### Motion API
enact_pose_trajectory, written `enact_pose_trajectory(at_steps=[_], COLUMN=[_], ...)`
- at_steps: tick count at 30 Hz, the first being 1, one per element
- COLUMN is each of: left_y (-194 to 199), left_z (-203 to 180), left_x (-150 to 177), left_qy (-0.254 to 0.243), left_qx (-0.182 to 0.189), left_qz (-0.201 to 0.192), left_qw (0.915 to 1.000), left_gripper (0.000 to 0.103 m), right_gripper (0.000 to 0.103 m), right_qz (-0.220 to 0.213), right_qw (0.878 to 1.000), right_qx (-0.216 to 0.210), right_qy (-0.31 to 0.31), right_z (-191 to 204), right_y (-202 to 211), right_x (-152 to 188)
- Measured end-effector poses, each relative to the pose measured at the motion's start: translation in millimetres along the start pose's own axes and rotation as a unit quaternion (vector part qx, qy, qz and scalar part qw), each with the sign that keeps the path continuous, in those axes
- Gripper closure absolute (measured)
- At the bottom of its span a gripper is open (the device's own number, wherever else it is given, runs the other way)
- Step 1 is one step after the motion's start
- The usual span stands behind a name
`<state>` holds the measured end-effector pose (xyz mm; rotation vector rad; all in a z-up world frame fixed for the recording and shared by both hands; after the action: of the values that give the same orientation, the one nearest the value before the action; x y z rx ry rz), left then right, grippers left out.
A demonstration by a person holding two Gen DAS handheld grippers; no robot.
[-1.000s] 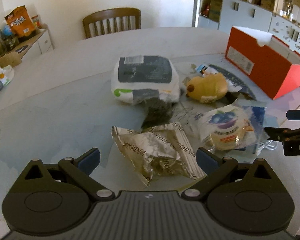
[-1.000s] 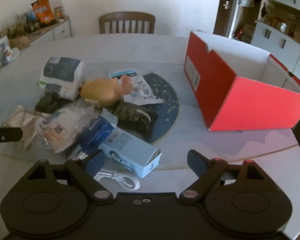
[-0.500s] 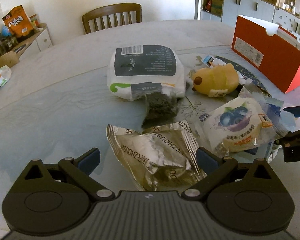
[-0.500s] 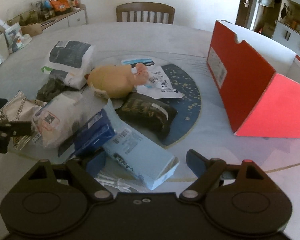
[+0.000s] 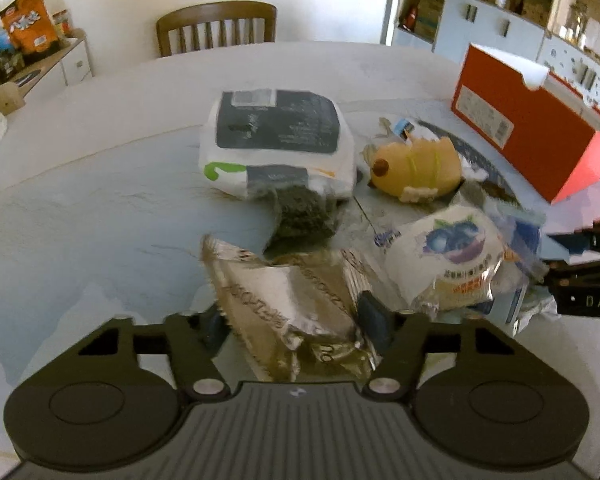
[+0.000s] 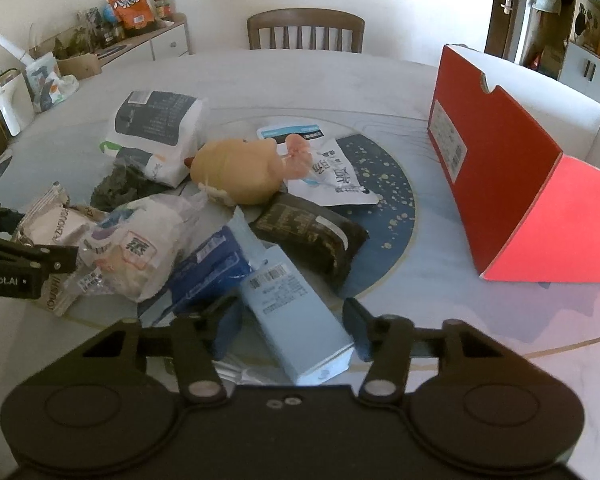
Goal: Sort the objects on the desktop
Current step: 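Move left tool to the silver foil bag while right tool approaches the light blue carton, then close left tool on the foil bag while right tool grips the blue carton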
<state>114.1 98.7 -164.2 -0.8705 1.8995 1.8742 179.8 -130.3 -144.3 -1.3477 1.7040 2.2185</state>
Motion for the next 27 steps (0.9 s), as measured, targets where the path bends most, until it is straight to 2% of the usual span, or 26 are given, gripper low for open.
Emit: enact_pose_trajectory(at_steps=[4, 9, 22, 25, 27], left_y=[2.3, 9.3, 38.0, 45.6, 49.8], left_z=[3.7, 5.9, 1.6, 0.9, 1.0], left_x=[-0.6, -2.3, -7.6, -9.9, -11.2], left_qy=[0.02, 0.035, 0.048, 0.05, 0.054], left_qx=[0.004, 0.012, 0.026, 0.028, 0.033], left_qz=[0.004, -0.002, -0.016, -0.021, -0.023], left_qw=[0.9998, 0.9993, 0.9984, 0.9981, 0.9977], left_gripper=[0.043, 0.047, 0.048, 0.053, 0.062], right_gripper=[0.065, 0.074, 0.074, 0.074, 0.074], right_qz=[-0.002, -0.005, -0.024, -0.03, -0.033], right_qw=[1.0, 1.0, 0.998, 0.998, 0.997], right_qx=[0.003, 0.019, 0.027, 0.029, 0.028], right_qy=[-0.002, -0.01, -0.048, -0.055, -0.063], right_z=[-1.2, -6.4, -15.3, -16.0, -16.9], right_y=[4.2, 10.3, 43.8, 52.6, 58.2], right_x=[-1.6, -3.2, -2.8, -3.5, -3.8])
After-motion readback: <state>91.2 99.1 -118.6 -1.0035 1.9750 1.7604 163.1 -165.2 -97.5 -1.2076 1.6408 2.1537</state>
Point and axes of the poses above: each gripper's, at about its wrist camera, not at the fingertips, and y roughly against the way its jaws point, z to its left, x to its underside, the point moved 7 cm from there along -y, roughly the way its jaws point, and after that the axes turned 2 degrees about y, right-handed, at the moved point
